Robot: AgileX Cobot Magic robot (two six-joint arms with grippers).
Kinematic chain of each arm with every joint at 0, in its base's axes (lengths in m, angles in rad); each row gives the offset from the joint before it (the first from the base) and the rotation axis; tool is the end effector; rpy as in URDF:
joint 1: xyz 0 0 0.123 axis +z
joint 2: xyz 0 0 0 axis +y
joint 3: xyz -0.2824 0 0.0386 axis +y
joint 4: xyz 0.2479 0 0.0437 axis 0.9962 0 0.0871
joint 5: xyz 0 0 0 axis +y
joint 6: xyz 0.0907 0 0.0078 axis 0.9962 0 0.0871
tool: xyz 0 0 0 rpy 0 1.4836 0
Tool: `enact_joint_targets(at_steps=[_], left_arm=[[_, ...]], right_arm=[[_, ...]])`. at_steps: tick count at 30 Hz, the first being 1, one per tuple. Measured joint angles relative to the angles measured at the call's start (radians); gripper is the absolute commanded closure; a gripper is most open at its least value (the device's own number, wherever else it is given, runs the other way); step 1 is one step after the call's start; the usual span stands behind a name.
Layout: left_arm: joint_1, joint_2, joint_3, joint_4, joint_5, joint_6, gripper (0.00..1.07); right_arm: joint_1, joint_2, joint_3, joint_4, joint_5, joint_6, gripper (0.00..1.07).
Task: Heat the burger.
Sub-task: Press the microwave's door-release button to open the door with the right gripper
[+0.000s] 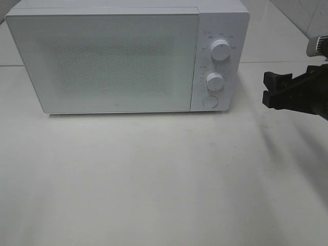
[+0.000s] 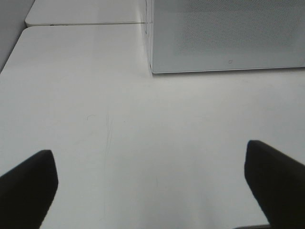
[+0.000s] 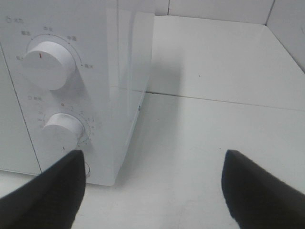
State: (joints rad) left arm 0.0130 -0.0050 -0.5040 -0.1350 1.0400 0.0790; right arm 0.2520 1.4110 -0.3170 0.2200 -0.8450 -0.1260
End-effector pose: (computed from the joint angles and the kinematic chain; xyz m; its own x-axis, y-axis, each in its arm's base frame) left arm -0.0055 -0.0106 0.2805 -0.4248 0.0048 -0.9053 0.0965 0.9945 -0.0400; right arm 0.2305 0.0440 0.1921 -0.1695 -0.0219 -0.9853 -0.0867 0.9962 -0.0072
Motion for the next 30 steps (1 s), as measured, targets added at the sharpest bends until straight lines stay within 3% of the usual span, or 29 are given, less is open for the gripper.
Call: enact_joint_targets(at_steps=[4, 7, 10, 12, 15, 21, 23, 30], left_arm=[[0.000, 0.000, 0.000, 0.000, 0.000, 0.000, 0.07], [0.000, 0.000, 0.000, 0.000, 0.000, 0.000, 0.07], [0.000, 0.000, 0.000, 0.000, 0.000, 0.000, 0.07], [0.000, 0.000, 0.000, 0.000, 0.000, 0.000, 0.07], [0.000, 0.000, 0.000, 0.000, 0.000, 0.000, 0.07], [0.000, 0.000, 0.000, 0.000, 0.000, 0.000, 0.07], [0.000, 0.000, 0.000, 0.000, 0.000, 0.000, 0.07], [0.000, 0.000, 0.000, 0.000, 0.000, 0.000, 0.07]], right_arm=[[0.050, 0.024, 0.013, 0.073, -0.049, -0.031, 0.32], [0.159, 0.083, 0.015, 0.218, -0.118, -0.079, 0.32], [0.177, 0.093, 0.015, 0.239, -0.135, -0.085, 0.32], [0.265, 0.141, 0.015, 0.333, -0.196, -0.096, 0.32], [0.327, 0.179, 0.014, 0.410, -0.234, -0.100, 0.32], [0.413, 0.229, 0.013, 0.492, -0.268, -0.101, 0.32], [0.479, 0.266, 0.002, 0.569, -0.285, -0.101, 0.32], [0.551, 0.312, -0.033, 0.627, -0.292, -0.102, 0.32]])
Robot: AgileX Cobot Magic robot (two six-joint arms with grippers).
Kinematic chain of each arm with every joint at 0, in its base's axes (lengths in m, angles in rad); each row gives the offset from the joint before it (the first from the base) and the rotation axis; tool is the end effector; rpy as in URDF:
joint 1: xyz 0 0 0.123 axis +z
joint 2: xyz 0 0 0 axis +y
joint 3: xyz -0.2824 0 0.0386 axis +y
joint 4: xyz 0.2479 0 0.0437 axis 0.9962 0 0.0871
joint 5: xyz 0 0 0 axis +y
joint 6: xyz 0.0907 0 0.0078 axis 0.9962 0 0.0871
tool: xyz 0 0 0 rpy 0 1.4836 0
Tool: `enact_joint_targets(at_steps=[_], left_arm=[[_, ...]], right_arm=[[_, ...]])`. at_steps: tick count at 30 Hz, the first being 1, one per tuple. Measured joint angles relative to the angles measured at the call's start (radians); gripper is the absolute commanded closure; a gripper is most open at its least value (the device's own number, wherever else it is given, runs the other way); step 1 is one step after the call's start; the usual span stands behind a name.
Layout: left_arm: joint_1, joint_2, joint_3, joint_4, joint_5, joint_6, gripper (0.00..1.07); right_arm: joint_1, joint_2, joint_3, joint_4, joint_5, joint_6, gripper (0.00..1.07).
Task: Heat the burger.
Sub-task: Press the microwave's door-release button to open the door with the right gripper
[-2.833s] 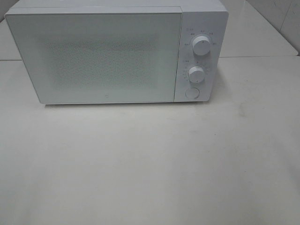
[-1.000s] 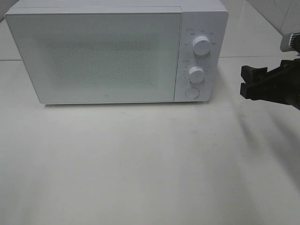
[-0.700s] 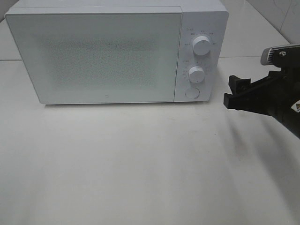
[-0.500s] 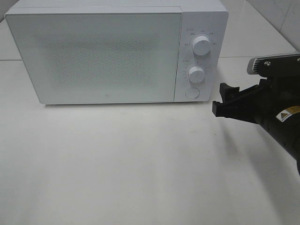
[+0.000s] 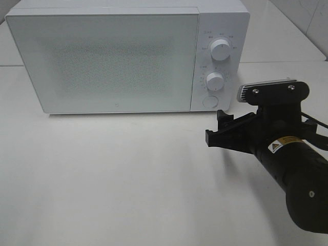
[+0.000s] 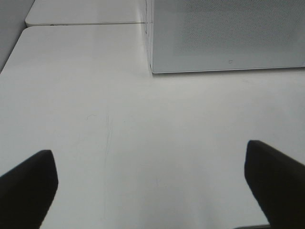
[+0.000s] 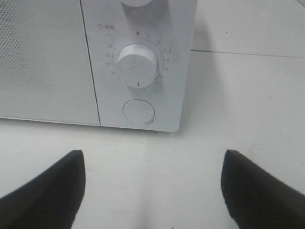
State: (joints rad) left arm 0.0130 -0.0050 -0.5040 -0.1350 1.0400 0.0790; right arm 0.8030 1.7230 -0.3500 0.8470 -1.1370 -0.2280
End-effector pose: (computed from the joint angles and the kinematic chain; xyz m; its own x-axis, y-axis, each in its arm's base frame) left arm -0.0055 -0.0106 0.2805 -0.4248 0.0048 -0.9053 0.0965 0.9945 -0.0400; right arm 0.2083 0.1267 0.1403 -0.2340 -0.0162 -0.9721 -0.0307 0.9995 -0.0093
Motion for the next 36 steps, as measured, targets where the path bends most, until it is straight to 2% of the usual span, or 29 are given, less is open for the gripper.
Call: enact_joint_targets(at_steps=[4, 16, 19, 21, 22, 24, 25, 26, 28, 30, 31, 32, 34, 35, 36], left_arm=[[0.000, 0.000, 0.000, 0.000, 0.000, 0.000, 0.07], [0.000, 0.000, 0.000, 0.000, 0.000, 0.000, 0.07], [0.000, 0.000, 0.000, 0.000, 0.000, 0.000, 0.07], [0.000, 0.000, 0.000, 0.000, 0.000, 0.000, 0.07], [0.000, 0.000, 0.000, 0.000, 0.000, 0.000, 0.07], [0.000, 0.000, 0.000, 0.000, 0.000, 0.000, 0.07], [0.000, 0.000, 0.000, 0.000, 0.000, 0.000, 0.07], [0.000, 0.000, 0.000, 0.000, 0.000, 0.000, 0.07], [0.000, 0.000, 0.000, 0.000, 0.000, 0.000, 0.07], [0.000, 0.000, 0.000, 0.000, 0.000, 0.000, 0.07], [0.000, 0.000, 0.000, 0.000, 0.000, 0.000, 0.07], [0.000, 0.000, 0.000, 0.000, 0.000, 0.000, 0.07], [0.000, 0.000, 0.000, 0.000, 0.000, 0.000, 0.07], [0.000, 0.000, 0.000, 0.000, 0.000, 0.000, 0.07], [0.000, 0.000, 0.000, 0.000, 0.000, 0.000, 0.07]], right_arm=[[0.037, 0.017, -0.017, 0.040, 0.000, 0.000, 0.32], [0.048, 0.018, -0.018, 0.052, 0.002, 0.093, 0.32], [0.048, 0.018, -0.018, 0.052, 0.002, 0.189, 0.32], [0.048, 0.018, -0.019, 0.052, 0.002, 0.348, 0.32], [0.048, 0.018, -0.019, 0.052, 0.002, 0.348, 0.32], [0.048, 0.018, -0.019, 0.052, 0.002, 0.536, 0.33], [0.048, 0.018, -0.019, 0.052, 0.002, 0.536, 0.33], [0.048, 0.018, -0.019, 0.053, 0.002, 0.678, 0.34], [0.048, 0.018, -0.019, 0.053, 0.002, 0.734, 0.37], [0.048, 0.018, -0.019, 0.055, 0.002, 0.926, 0.45], [0.048, 0.018, -0.019, 0.055, 0.002, 0.926, 0.45], [0.048, 0.018, -0.019, 0.055, 0.002, 1.037, 0.52], [0.048, 0.018, -0.019, 0.055, 0.002, 1.105, 0.56], [0.048, 0.018, -0.019, 0.055, 0.002, 1.192, 0.64], [0.048, 0.018, -0.019, 0.055, 0.002, 1.192, 0.64]])
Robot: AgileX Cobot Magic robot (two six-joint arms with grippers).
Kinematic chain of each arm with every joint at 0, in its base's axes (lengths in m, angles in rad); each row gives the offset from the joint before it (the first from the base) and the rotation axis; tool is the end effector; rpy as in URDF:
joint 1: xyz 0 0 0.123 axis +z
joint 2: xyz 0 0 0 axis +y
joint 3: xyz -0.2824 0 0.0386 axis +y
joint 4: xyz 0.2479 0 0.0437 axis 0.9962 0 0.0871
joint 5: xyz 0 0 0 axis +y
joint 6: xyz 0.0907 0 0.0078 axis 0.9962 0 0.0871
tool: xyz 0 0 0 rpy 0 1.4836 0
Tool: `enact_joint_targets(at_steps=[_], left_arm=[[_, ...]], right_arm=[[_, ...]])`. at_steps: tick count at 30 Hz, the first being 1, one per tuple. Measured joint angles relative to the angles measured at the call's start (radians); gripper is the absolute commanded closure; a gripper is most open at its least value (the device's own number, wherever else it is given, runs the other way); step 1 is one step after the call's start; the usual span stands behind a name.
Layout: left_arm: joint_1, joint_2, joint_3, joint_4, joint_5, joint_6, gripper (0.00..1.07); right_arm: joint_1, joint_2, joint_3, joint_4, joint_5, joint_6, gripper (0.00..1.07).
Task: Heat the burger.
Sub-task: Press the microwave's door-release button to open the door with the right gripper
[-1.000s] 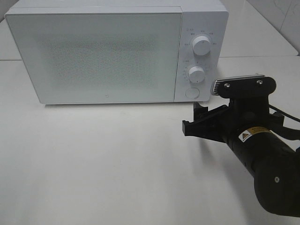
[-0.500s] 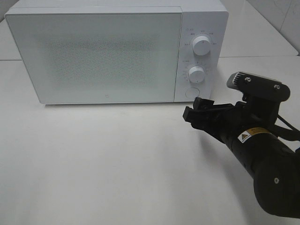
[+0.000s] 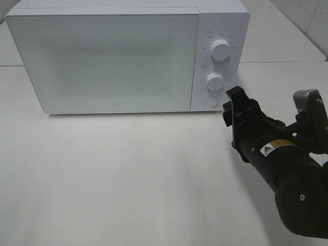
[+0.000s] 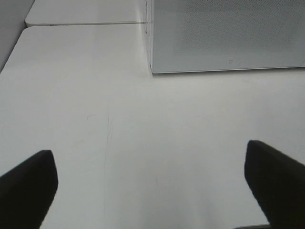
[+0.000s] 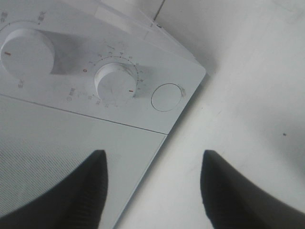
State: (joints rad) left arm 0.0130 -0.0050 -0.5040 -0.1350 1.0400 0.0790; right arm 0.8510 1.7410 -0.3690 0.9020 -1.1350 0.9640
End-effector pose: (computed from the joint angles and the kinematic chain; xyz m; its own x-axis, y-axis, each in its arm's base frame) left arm -0.0055 -0.0106 0.2805 -0.4248 0.0048 -0.9053 0.0965 0.9945 -0.0400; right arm 0.2053 0.1360 0.1378 -0.1157 0.9272 -0.3562 0.2192 0.3736 0.9013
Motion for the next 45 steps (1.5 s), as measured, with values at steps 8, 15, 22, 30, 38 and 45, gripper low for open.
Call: enact_joint_targets(at_steps=[8, 15, 22, 30, 38, 45], left_arm=[[0.000, 0.000, 0.000, 0.000, 0.000, 0.000, 0.07], [0.000, 0.000, 0.000, 0.000, 0.000, 0.000, 0.07], [0.000, 0.000, 0.000, 0.000, 0.000, 0.000, 0.07], [0.000, 0.000, 0.000, 0.000, 0.000, 0.000, 0.07], [0.000, 0.000, 0.000, 0.000, 0.000, 0.000, 0.07], [0.000, 0.000, 0.000, 0.000, 0.000, 0.000, 0.07]], right_arm=[[0.000, 0.000, 0.000, 0.063, 0.000, 0.216, 0.96], [0.000, 0.000, 0.000, 0.079, 0.019, 0.305, 1.07], [0.000, 0.000, 0.000, 0.084, 0.068, 0.350, 1.07], [-0.001, 0.001, -0.008, 0.090, 0.076, 0.352, 1.07], [-0.058, 0.070, -0.074, 0.012, 0.080, 0.358, 1.07], [-0.116, 0.121, -0.136, -0.052, 0.099, 0.362, 1.07]])
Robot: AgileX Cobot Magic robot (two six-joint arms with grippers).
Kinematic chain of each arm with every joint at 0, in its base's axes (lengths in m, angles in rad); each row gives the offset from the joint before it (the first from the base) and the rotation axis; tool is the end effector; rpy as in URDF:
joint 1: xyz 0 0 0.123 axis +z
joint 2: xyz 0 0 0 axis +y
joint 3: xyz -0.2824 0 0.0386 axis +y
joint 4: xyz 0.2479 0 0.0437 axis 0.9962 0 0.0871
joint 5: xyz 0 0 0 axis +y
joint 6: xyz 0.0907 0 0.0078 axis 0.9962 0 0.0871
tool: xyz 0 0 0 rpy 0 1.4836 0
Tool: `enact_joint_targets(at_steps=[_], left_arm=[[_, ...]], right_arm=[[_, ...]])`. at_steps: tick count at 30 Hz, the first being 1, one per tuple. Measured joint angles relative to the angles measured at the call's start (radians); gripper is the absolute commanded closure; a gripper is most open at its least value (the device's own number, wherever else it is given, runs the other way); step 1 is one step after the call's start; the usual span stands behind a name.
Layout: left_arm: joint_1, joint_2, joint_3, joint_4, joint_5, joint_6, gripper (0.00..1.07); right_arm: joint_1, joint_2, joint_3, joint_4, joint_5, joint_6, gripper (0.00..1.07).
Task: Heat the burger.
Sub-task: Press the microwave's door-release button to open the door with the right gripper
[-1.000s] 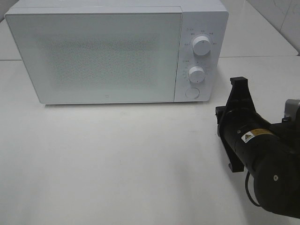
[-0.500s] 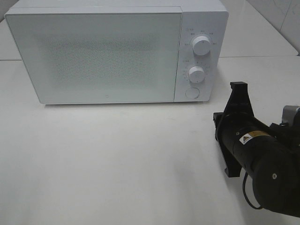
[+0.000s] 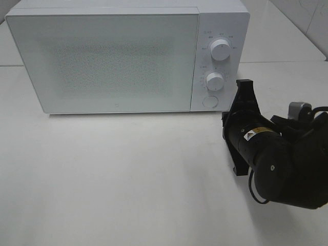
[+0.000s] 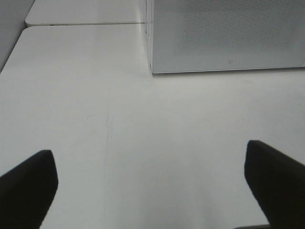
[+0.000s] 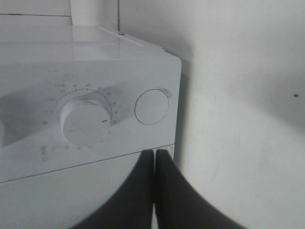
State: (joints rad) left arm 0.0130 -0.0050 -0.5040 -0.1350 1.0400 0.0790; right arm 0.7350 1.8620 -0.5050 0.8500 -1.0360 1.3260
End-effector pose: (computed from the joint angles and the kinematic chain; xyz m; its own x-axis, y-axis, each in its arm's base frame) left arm -0.0055 -0.0106 0.2805 -0.4248 0.0048 -0.9053 0.0965 0.9945 -0.0400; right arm 0.2445 0.1418 0.1203 0.0129 0.9999 -0.0072 0.3185 0.0027 0.9479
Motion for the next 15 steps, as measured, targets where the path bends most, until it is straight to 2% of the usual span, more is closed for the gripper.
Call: enact_joint_targets(at_steps=[15], left_arm=[[0.000, 0.000, 0.000, 0.000, 0.000, 0.000, 0.07]], right_arm=[[-0.120, 0.130, -0.150, -0.113, 0.059, 0.023, 1.07]])
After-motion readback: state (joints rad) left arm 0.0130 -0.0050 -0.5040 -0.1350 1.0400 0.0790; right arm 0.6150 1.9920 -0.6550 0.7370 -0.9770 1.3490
